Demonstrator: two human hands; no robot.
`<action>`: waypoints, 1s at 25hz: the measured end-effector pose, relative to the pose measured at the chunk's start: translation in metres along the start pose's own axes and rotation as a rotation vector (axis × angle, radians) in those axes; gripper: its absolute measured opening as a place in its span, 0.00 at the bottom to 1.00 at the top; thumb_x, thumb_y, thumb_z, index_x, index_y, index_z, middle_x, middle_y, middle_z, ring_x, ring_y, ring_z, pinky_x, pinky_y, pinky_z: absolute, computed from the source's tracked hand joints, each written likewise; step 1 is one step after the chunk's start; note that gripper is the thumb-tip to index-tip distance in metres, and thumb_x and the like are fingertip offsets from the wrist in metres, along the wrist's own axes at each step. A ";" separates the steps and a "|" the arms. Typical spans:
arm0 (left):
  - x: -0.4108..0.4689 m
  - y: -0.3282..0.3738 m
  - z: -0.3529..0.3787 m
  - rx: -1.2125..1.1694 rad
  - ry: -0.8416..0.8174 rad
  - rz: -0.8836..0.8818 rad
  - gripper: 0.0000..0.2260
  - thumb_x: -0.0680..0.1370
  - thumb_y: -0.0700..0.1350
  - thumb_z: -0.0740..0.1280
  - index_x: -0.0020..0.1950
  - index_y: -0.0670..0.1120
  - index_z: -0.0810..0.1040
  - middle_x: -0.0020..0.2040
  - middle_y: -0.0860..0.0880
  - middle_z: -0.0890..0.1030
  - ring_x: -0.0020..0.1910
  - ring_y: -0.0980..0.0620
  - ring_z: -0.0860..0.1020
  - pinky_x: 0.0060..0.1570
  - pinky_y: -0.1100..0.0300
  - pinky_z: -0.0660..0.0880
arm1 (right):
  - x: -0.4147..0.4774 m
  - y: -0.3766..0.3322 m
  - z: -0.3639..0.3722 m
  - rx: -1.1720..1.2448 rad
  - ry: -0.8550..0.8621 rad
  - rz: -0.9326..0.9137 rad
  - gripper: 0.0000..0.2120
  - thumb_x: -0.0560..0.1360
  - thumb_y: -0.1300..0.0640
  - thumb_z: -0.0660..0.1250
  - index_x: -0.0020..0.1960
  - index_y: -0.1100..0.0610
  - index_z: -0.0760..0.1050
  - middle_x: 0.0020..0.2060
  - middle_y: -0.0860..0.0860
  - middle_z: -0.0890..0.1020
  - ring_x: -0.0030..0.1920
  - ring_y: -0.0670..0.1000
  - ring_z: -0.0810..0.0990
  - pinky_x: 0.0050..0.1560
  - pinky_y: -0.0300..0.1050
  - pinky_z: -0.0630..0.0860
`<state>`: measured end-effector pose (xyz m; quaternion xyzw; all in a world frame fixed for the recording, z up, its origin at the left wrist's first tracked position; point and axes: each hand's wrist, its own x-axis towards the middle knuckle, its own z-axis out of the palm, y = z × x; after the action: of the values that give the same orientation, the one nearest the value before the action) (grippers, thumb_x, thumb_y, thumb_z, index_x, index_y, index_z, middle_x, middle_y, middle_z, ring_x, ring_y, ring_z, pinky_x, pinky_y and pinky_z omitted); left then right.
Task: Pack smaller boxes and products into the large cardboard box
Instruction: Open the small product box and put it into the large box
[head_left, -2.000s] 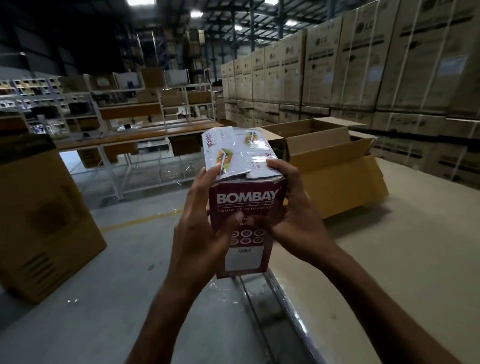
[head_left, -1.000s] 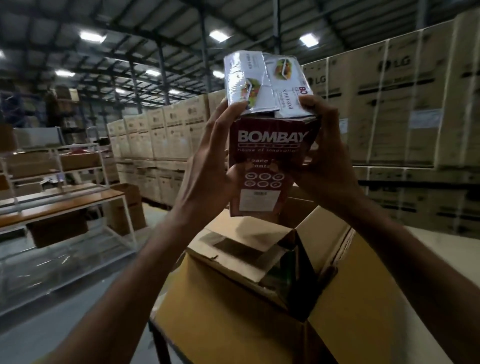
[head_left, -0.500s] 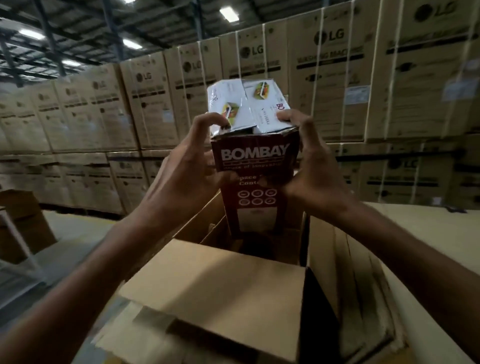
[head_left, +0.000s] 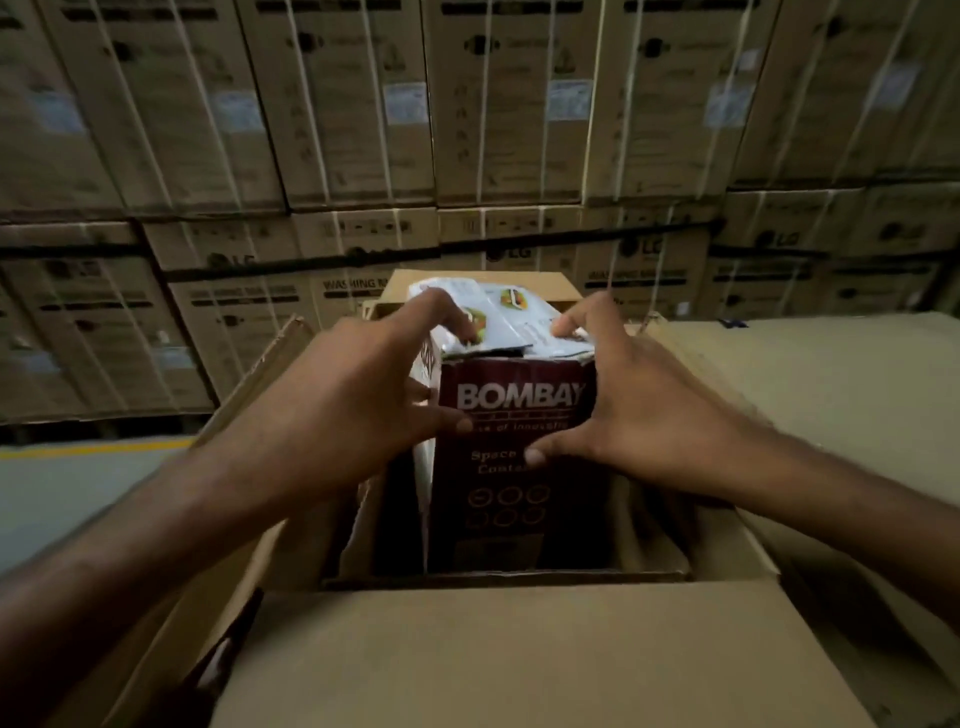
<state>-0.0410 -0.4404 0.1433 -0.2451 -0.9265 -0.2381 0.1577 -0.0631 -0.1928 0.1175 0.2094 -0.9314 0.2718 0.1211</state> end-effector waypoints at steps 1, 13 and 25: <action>0.004 -0.009 0.006 0.014 -0.034 0.000 0.27 0.70 0.49 0.80 0.60 0.64 0.68 0.52 0.56 0.84 0.44 0.65 0.84 0.44 0.58 0.82 | 0.004 0.003 0.004 -0.017 -0.027 0.028 0.42 0.59 0.41 0.85 0.60 0.43 0.59 0.51 0.40 0.76 0.47 0.41 0.78 0.40 0.38 0.77; 0.030 -0.044 0.003 0.316 -0.300 -0.038 0.40 0.67 0.76 0.52 0.76 0.64 0.62 0.50 0.53 0.85 0.45 0.55 0.82 0.45 0.54 0.78 | 0.037 -0.011 0.009 -0.233 -0.293 0.102 0.27 0.64 0.25 0.71 0.48 0.42 0.66 0.45 0.44 0.79 0.43 0.45 0.79 0.42 0.54 0.81; 0.037 -0.048 0.014 0.462 -0.223 0.032 0.32 0.76 0.71 0.49 0.62 0.54 0.81 0.41 0.50 0.85 0.38 0.54 0.81 0.37 0.56 0.76 | 0.035 -0.014 0.008 -0.235 -0.213 0.156 0.24 0.67 0.31 0.75 0.51 0.43 0.69 0.51 0.41 0.77 0.49 0.44 0.77 0.48 0.49 0.78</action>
<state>-0.0994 -0.4566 0.1294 -0.2421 -0.9639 0.0108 0.1101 -0.0886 -0.2194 0.1290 0.1487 -0.9778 0.1458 0.0240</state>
